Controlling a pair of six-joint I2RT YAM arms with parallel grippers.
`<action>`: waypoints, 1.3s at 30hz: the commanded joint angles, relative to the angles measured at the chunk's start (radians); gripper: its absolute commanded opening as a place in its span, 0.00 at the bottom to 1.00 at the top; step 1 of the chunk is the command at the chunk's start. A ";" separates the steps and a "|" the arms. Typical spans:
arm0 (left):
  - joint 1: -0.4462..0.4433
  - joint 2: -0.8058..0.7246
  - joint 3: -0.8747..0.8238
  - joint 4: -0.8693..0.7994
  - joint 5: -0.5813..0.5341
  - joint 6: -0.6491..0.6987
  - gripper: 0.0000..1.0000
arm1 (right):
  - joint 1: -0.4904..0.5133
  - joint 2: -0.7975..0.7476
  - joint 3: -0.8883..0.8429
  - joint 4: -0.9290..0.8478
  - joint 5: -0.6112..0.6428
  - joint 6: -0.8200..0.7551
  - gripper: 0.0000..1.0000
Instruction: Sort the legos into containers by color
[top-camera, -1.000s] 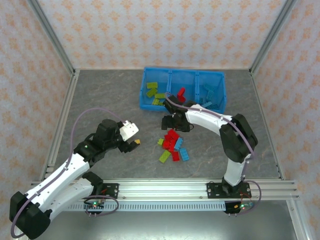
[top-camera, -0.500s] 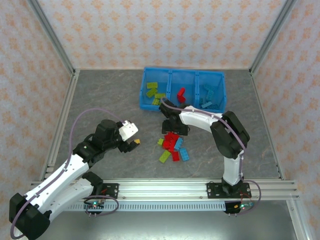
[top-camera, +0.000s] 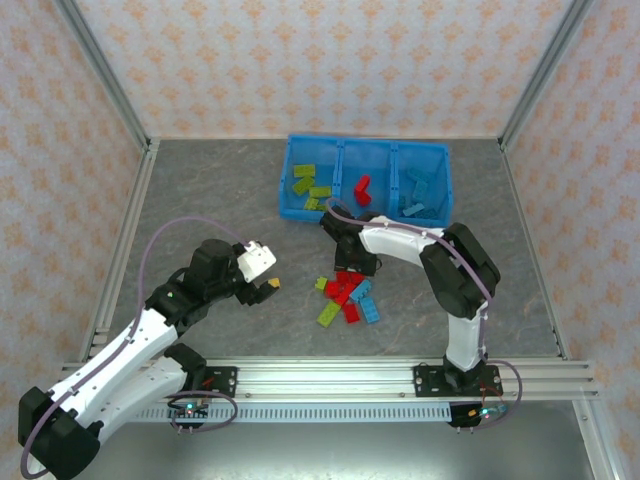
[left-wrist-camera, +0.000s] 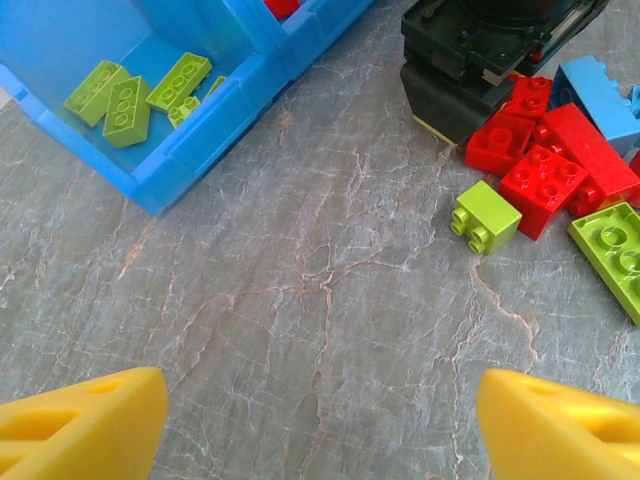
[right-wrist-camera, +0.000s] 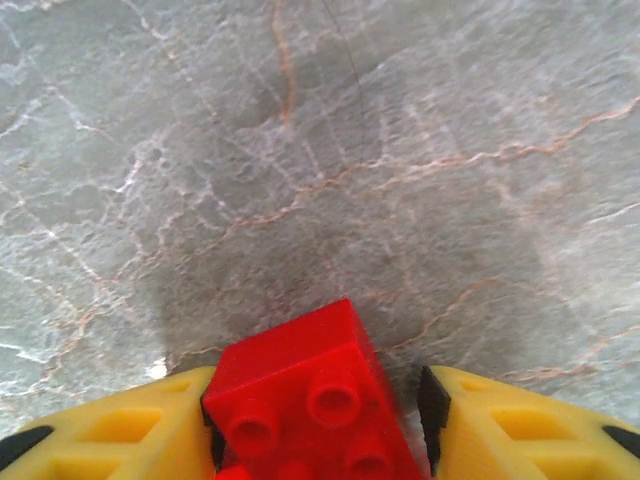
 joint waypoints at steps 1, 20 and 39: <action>-0.002 -0.012 0.006 0.009 -0.009 0.004 0.82 | 0.001 -0.073 -0.014 -0.033 0.116 0.009 0.48; -0.002 -0.019 0.009 0.013 -0.011 0.010 0.82 | -0.028 -0.269 0.181 0.048 0.419 -0.238 0.28; -0.001 -0.023 0.019 -0.002 -0.021 0.019 0.83 | -0.255 0.323 0.863 -0.031 0.186 -0.385 0.41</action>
